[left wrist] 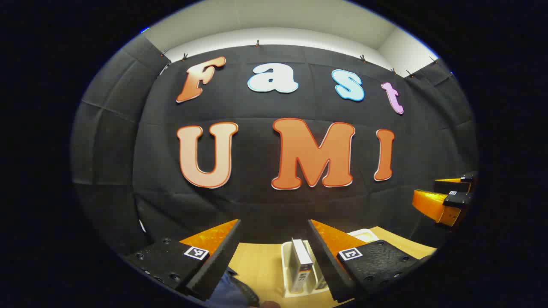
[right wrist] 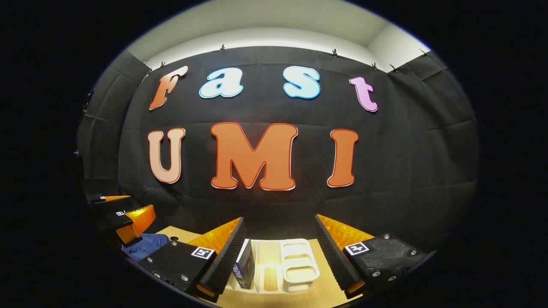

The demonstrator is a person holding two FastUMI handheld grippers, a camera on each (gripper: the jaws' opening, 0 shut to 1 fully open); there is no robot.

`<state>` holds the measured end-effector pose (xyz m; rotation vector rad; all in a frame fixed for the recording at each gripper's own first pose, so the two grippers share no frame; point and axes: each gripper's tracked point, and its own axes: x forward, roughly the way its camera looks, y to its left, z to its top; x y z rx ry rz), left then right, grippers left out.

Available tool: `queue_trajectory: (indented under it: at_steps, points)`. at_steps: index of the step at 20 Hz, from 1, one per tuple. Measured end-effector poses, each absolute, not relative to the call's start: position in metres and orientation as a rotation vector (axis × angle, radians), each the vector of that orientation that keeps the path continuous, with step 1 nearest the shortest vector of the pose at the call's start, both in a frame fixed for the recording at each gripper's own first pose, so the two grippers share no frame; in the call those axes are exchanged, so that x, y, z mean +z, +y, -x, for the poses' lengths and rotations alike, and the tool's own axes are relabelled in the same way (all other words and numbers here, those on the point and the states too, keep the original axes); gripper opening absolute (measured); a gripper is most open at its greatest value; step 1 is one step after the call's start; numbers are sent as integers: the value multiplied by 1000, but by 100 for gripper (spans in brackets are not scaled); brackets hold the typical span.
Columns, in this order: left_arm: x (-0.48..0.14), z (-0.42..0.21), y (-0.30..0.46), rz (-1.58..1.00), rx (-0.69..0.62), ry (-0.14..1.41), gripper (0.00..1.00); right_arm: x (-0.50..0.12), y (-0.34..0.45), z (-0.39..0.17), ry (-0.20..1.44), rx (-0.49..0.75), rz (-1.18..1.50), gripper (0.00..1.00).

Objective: Open the schoolbag, grab two books from the bookshelf and put them into the schoolbag.

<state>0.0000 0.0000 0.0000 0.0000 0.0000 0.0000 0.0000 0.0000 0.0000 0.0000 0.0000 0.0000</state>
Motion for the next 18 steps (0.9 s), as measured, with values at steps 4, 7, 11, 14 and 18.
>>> queue_trajectory:
  at_steps: [4,7,11,14,18]
  points:
    - [2,14,-20,38,-10,-14,94,-11,2,1,11,25,38,94]
    - [3,23,-30,36,-3,-25,94,-13,-3,4,15,24,14,94]
    - [1,31,-48,32,-27,-31,94,-12,-9,8,7,17,-2,94]
    - [4,38,-55,30,-41,-36,94,-12,-5,14,13,35,-26,94]
    - [1,44,-58,14,-44,-33,94,-14,-3,19,7,39,-8,94]
